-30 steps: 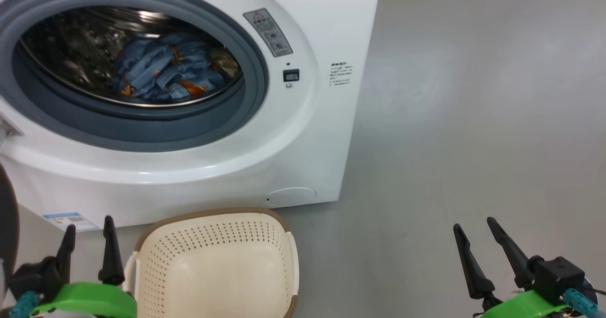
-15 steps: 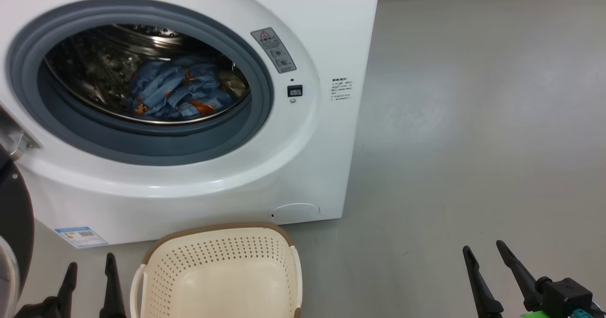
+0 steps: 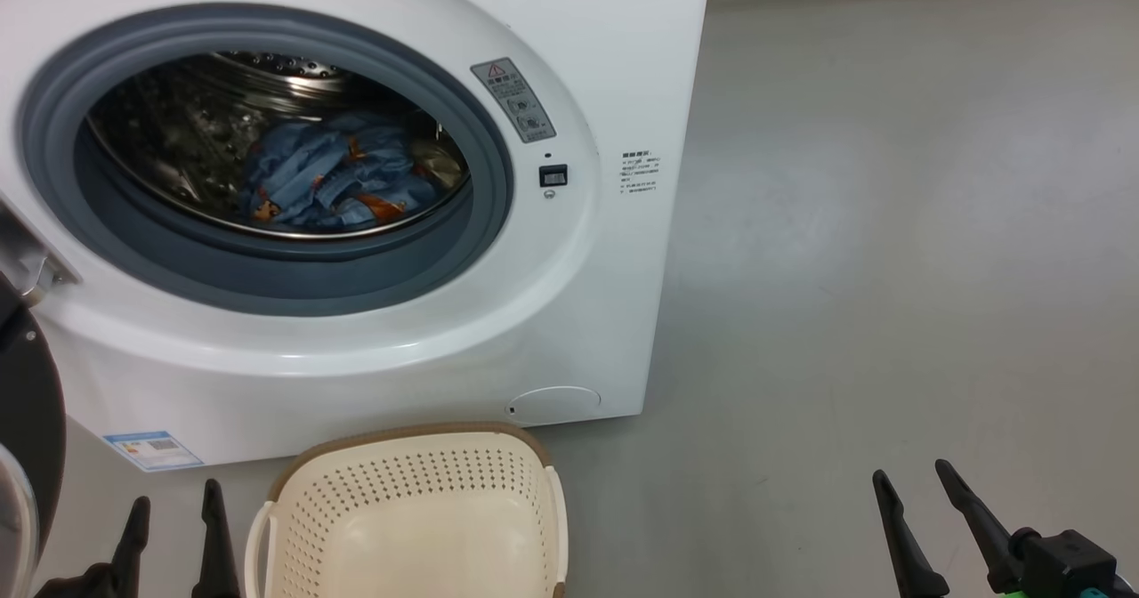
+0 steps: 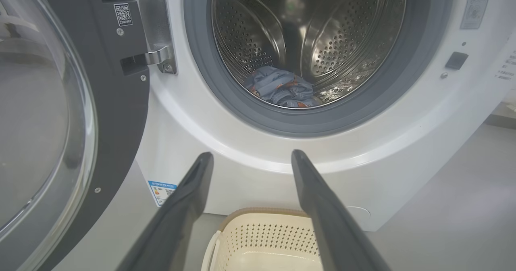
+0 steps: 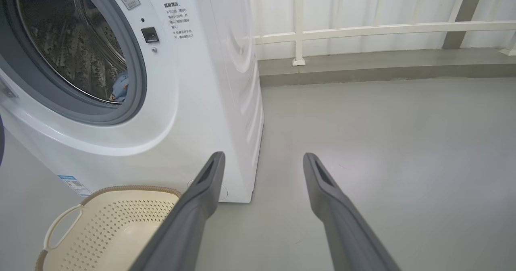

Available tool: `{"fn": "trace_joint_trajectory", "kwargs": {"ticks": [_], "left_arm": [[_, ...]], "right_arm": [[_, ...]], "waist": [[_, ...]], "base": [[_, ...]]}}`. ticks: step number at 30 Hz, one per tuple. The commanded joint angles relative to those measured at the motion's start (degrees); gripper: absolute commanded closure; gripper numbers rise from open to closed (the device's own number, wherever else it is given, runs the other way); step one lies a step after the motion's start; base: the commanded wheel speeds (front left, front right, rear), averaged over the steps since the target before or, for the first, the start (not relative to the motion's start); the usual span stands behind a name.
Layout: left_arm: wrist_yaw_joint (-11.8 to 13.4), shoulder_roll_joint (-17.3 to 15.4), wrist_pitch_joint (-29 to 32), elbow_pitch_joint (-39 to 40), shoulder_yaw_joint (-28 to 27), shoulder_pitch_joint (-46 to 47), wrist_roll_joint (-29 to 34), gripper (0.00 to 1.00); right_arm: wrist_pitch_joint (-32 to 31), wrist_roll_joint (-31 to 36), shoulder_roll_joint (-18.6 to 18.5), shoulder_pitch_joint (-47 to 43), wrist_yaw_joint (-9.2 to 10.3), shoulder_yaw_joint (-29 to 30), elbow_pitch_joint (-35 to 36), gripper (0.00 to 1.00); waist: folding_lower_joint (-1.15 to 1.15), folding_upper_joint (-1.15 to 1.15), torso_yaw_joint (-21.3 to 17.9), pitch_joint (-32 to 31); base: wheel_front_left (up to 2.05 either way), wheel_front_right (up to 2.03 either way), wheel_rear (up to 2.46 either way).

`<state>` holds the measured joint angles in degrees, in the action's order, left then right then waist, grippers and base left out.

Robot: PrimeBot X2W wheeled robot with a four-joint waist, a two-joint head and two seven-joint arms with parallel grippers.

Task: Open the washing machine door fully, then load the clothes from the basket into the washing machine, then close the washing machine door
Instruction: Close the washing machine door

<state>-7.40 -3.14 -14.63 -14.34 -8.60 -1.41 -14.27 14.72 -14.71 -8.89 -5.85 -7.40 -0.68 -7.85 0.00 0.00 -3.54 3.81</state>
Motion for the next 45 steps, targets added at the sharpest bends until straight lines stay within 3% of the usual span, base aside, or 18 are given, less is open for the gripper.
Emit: {"fn": "trace_joint_trajectory", "kwargs": {"ticks": [1,26,45], "left_arm": [[-0.09,-0.95,-0.37,1.67,-1.82,0.54,0.19,0.00],[-0.09,-1.24,-0.37,2.97,-1.16,0.44,-0.52,0.00],[-0.09,-1.26,-0.37,2.73,-0.80,-0.02,-0.67,0.00]], "right_arm": [[0.28,-0.29,-0.72,0.50,-0.09,-0.94,1.58,0.00],[0.28,-0.34,-0.77,0.41,-0.09,-0.58,1.65,0.00],[0.28,-0.17,-0.91,0.34,-0.09,-1.10,1.77,0.00]], "waist": [[0.00,0.00,-0.01,0.06],[0.00,0.00,0.47,0.17],[0.00,0.00,3.09,-0.43]], "base": [[0.00,0.00,0.00],[-1.05,1.05,0.00],[-0.09,0.09,0.00]]}}
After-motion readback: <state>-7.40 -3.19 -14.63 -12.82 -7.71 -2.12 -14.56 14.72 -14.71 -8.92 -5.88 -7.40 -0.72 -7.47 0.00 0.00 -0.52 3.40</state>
